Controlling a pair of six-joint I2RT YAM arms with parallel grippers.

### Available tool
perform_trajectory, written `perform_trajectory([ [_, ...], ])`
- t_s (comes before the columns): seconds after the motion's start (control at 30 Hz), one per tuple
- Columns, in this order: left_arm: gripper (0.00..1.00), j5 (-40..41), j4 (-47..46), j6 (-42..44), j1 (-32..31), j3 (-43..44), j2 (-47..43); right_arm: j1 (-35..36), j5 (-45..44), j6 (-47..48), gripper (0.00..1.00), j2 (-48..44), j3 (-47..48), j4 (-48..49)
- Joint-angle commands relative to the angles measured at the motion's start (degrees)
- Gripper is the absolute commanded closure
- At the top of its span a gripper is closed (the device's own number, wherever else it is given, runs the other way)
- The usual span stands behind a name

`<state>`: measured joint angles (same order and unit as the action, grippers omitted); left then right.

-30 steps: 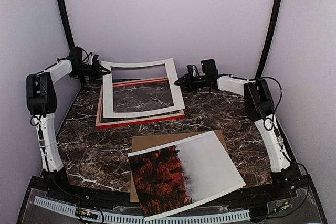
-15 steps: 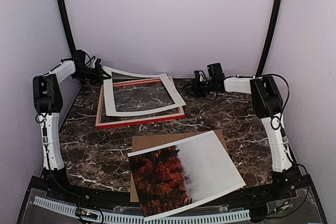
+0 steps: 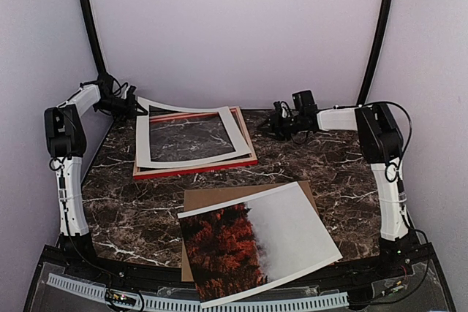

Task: Put the photo into the frame
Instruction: Place the mat board on the glass panel.

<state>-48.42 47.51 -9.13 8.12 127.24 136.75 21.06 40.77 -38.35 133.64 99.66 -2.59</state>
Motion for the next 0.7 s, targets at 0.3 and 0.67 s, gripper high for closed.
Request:
perform_trajectory([
  [0.3, 1.00, 0.18, 4.17, 5.14, 0.34, 3.71, 3.04, 0.03, -0.02, 1.61, 0.58, -3.56, -4.50, 2.33],
  [0.67, 1.00, -0.66, 4.82, 6.89, -0.04, 4.95, 4.41, 0.12, 0.36, 1.94, 0.57, -4.01, -5.99, 2.33],
])
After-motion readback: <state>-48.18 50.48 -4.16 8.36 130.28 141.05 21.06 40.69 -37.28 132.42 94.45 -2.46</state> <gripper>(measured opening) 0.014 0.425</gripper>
